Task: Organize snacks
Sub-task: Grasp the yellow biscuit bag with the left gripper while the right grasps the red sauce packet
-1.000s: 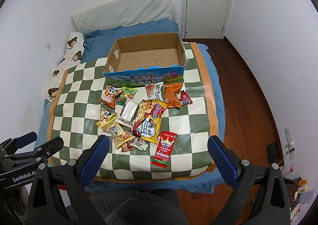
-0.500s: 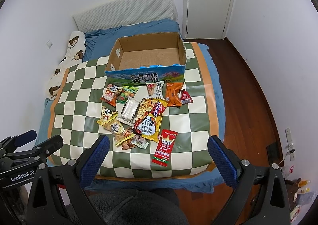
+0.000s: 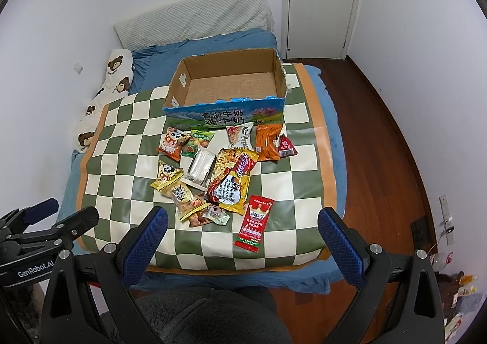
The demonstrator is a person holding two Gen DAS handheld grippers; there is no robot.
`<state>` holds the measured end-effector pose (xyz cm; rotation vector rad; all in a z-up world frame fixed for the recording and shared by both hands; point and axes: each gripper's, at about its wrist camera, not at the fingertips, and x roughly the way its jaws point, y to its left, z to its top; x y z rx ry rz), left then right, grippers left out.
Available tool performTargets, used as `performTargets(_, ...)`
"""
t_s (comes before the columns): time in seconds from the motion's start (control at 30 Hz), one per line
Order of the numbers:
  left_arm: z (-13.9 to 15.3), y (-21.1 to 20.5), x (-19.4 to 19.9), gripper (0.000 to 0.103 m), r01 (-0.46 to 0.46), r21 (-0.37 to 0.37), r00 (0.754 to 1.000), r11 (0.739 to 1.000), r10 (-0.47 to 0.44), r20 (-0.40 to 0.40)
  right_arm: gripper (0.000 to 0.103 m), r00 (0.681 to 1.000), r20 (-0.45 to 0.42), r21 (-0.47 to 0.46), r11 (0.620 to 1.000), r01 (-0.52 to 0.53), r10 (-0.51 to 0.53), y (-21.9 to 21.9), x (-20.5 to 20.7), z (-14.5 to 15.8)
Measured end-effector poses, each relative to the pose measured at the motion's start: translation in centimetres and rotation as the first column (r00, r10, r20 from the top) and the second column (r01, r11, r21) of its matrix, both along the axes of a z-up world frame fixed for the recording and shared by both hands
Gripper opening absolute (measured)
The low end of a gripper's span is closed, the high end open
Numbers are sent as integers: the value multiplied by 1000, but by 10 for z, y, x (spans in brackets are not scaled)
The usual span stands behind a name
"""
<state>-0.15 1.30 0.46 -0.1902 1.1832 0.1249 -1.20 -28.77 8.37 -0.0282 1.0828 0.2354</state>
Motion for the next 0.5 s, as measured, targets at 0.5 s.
performTargets(0.5,-146,43,55,96,-175,-49,963,983,161,-219,101,958,-263,24,992,121,-110,-18,63,-157)
